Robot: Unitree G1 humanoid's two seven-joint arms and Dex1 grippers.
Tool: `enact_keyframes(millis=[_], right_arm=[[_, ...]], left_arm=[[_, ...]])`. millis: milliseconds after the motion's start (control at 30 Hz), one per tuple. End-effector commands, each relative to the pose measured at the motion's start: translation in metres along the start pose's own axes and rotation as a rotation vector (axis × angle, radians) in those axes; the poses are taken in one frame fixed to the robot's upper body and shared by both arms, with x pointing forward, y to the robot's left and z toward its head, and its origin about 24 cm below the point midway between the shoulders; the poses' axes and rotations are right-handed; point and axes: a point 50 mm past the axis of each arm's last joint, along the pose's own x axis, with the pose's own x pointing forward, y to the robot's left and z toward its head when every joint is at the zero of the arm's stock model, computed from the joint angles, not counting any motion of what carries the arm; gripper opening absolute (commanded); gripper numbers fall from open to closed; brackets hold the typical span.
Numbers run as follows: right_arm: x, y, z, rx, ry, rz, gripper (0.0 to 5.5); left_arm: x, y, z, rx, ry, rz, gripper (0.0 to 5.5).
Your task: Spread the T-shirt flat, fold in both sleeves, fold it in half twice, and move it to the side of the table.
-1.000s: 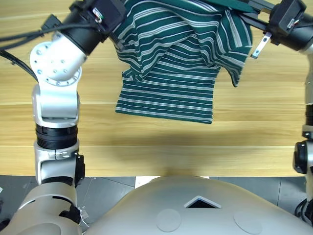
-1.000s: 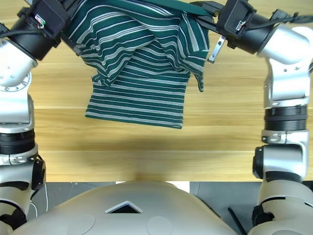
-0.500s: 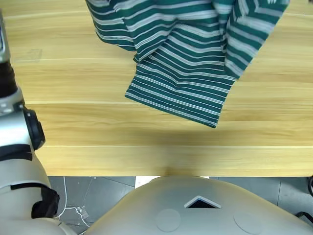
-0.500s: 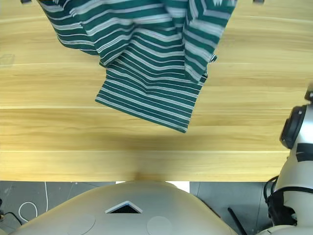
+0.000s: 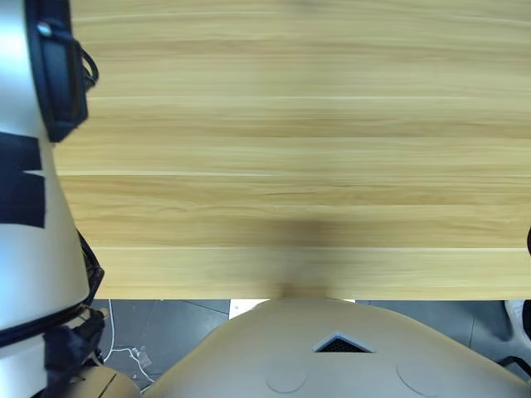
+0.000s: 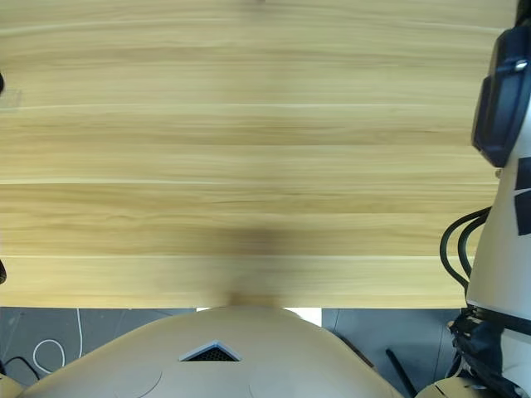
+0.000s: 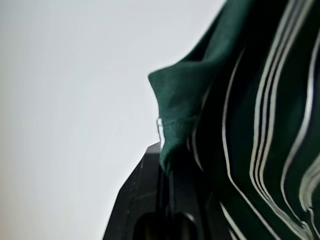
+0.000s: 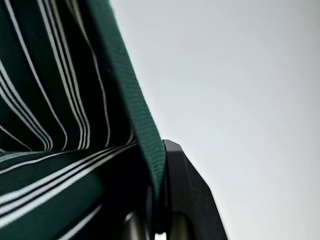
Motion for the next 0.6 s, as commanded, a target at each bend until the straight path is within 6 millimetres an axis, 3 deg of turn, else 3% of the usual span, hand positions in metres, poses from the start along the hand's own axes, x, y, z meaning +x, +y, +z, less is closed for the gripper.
enact_keyframes(millis=[33, 100, 200, 267, 333, 467, 600], right_arm=[[-0.029, 0.041, -0.049, 0.029, 0.054, 0.199, 0.01], [-0.051, 0.069, -0.069, 0.115, 0.033, 0.307, 0.01], [-0.103, 0.121, -0.091, 0.301, -0.069, 0.534, 0.01], [-0.138, 0.147, -0.099, 0.363, -0.106, 0.640, 0.01], [-0.160, 0.154, -0.102, 0.427, -0.125, 0.714, 0.01], [-0.181, 0.147, -0.099, 0.554, -0.180, 0.885, 0.01], [-0.212, 0.139, -0.086, 0.777, -0.259, 1.153, 0.01]], left_arm=[[-0.021, -0.084, -0.031, 0.057, -0.112, -0.397, 0.00], [-0.048, -0.125, -0.036, 0.050, -0.250, -0.546, 0.00], [-0.126, -0.193, -0.037, 0.041, -0.443, -0.776, 0.00], [-0.172, -0.216, -0.031, 0.031, -0.513, -0.854, 0.00], [-0.187, -0.213, -0.029, 0.030, -0.519, -0.841, 0.00], [-0.184, -0.186, -0.036, 0.045, -0.448, -0.736, 0.00], [-0.196, -0.176, -0.037, 0.083, -0.428, -0.739, 0.00]])
